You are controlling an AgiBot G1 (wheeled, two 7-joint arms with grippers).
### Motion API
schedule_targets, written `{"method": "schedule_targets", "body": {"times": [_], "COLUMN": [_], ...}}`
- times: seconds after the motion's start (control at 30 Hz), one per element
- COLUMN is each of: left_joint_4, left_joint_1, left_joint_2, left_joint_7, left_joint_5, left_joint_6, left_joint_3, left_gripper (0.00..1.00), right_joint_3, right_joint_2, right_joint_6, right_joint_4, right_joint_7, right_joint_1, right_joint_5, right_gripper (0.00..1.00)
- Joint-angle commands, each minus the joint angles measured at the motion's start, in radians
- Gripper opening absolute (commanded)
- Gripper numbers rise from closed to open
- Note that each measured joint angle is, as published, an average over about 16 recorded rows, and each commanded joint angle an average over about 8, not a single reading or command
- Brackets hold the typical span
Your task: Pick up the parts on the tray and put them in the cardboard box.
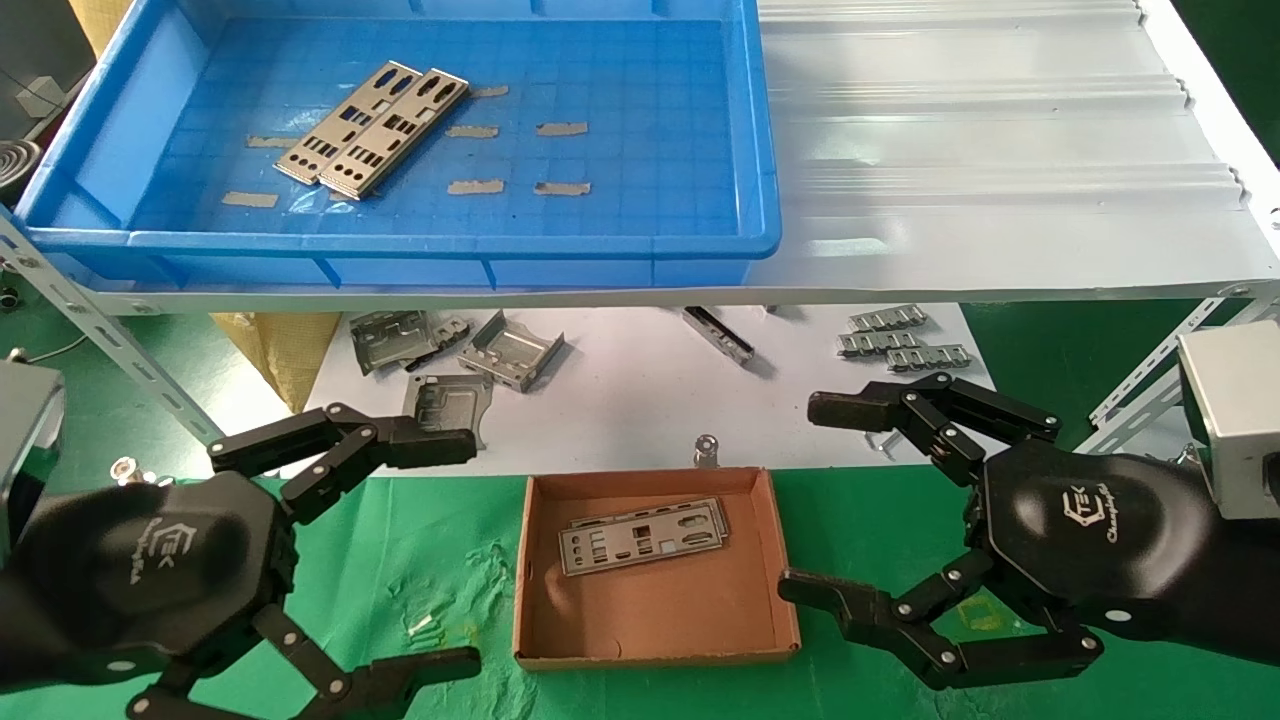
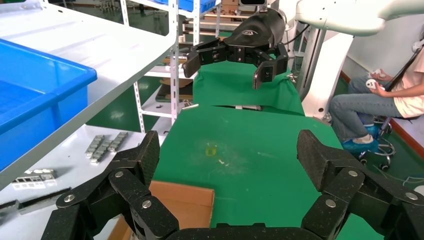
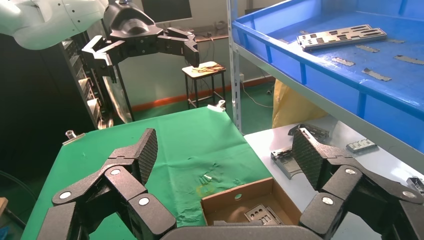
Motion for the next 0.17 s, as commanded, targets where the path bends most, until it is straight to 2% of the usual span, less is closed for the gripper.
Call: {"method": "schedule_targets", "body": {"times": [0.03, 0.17], "left_joint_4": [0.0, 0.0], "left_joint_1": [0.0, 0.0], "left_joint_2": [0.0, 0.0], "left_joint_7": [0.0, 0.0], "left_joint_5": [0.0, 0.0], "left_joint_6": [0.0, 0.0], "left_joint_3": [0.0, 0.0], "left_gripper": [1.0, 1.0], "right_joint_3": [0.0, 0.0], "right_joint_2": [0.0, 0.0], "right_joint_6": [0.0, 0.0], "right_joint_4": [0.0, 0.0], "right_joint_7": [0.0, 0.0], "right_joint_1": [0.0, 0.0], "right_joint_5": [0.0, 0.0], "right_gripper": [1.0, 1.0]}}
